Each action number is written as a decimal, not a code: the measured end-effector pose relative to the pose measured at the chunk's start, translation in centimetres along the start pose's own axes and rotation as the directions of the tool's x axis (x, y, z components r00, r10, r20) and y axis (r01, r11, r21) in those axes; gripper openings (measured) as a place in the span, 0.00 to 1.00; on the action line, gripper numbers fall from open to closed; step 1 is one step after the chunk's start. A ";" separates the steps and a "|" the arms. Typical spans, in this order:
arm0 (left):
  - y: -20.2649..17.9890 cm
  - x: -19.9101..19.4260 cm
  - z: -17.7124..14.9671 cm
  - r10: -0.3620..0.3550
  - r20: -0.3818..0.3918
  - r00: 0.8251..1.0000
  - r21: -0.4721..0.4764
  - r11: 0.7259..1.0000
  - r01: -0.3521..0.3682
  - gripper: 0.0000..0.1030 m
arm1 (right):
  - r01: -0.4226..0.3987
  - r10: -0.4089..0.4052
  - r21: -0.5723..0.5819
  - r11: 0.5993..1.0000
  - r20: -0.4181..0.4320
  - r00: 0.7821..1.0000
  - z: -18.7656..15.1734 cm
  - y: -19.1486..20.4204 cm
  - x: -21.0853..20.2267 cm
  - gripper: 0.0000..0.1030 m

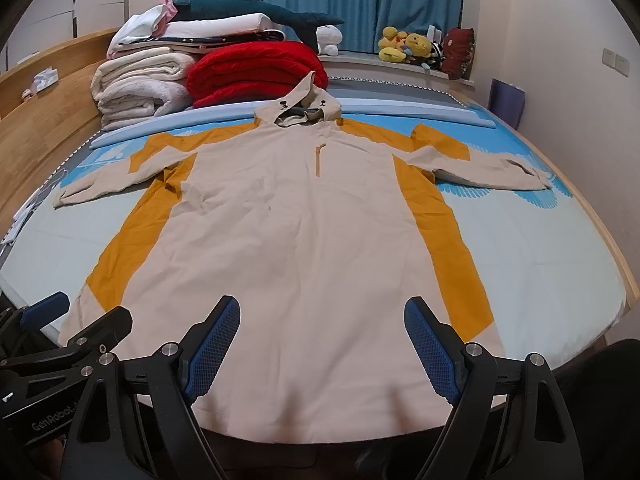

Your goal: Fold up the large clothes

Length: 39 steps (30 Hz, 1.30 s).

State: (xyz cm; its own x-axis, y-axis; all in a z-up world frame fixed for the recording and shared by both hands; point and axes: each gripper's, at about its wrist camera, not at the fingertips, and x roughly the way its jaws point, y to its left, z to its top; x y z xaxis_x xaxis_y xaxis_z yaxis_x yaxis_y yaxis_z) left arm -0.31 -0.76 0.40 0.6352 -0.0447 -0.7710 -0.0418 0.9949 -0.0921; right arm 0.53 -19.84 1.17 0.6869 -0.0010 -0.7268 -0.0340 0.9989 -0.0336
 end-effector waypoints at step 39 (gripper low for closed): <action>-0.1 -0.1 0.2 -0.006 0.000 1.000 -0.007 1.000 0.006 0.80 | 0.000 0.000 -0.005 1.000 0.005 1.000 0.1 0.3 -0.3 0.82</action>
State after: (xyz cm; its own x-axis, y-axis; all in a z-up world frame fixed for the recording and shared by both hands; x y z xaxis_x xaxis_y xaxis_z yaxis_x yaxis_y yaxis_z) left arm -0.27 -0.79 0.62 0.6353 -0.0506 -0.7706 -0.0433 0.9940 -0.1009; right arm 0.38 -19.50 1.51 0.6902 -0.0005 -0.7237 -0.0377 0.9986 -0.0367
